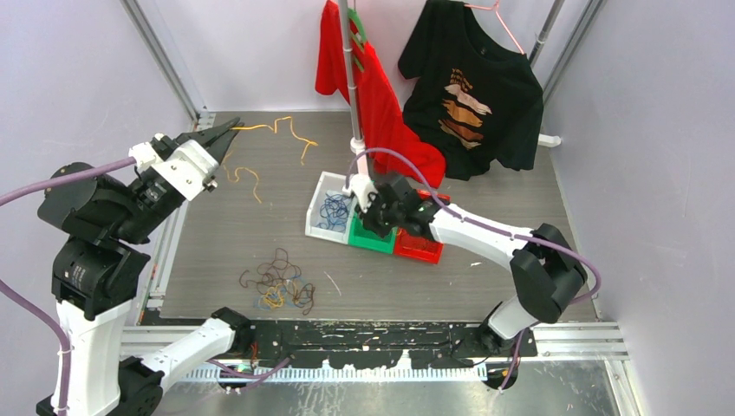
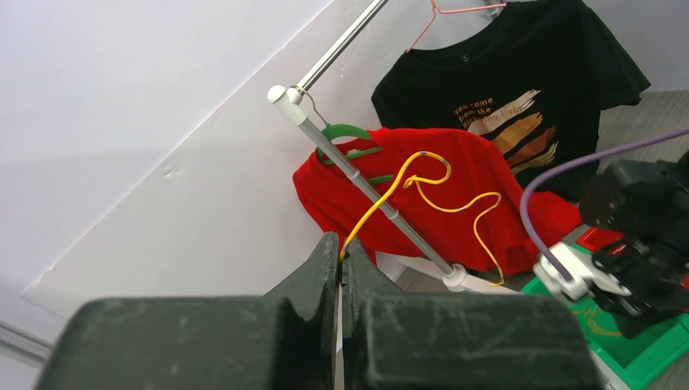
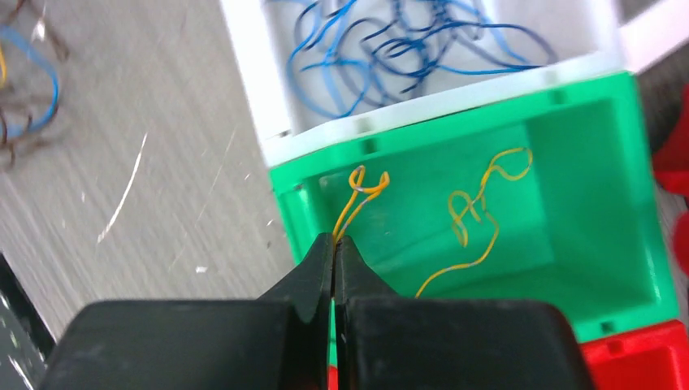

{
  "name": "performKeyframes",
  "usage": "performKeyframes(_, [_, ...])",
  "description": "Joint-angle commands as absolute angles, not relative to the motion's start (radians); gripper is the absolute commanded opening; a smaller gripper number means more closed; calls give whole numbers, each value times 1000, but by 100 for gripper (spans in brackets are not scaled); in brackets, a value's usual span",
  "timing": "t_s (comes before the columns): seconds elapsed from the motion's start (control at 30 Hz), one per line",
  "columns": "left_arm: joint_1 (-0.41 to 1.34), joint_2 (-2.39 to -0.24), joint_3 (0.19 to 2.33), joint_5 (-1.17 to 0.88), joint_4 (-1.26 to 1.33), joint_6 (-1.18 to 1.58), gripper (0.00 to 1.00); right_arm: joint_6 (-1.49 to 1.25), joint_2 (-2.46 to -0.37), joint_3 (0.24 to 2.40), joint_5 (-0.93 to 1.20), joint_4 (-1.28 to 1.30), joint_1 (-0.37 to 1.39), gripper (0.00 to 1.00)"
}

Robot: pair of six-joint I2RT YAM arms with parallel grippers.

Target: Untangle the cables

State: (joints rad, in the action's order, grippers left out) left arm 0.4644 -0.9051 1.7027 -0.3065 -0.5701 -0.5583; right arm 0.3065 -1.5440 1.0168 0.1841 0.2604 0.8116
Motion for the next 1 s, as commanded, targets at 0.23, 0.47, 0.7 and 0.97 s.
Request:
performKeyframes(0.23, [467,-890,1699,-300,-549,-567,1,-212,-1700,1123,173,13,718,1])
performKeyframes(0.47, [466,-888,1696,-306,-550,-576,1,-410,-1699,1087,-86,-72,721,1])
performKeyframes(0.7, [466,-887,1689,-319,-545,-566,1,-443,-1691,1070,-165,-80,721,9])
performKeyframes(0.97, [467,-900,1674,-344,-572,-514,1,-453,-1675,1095,-158,-71,720,44])
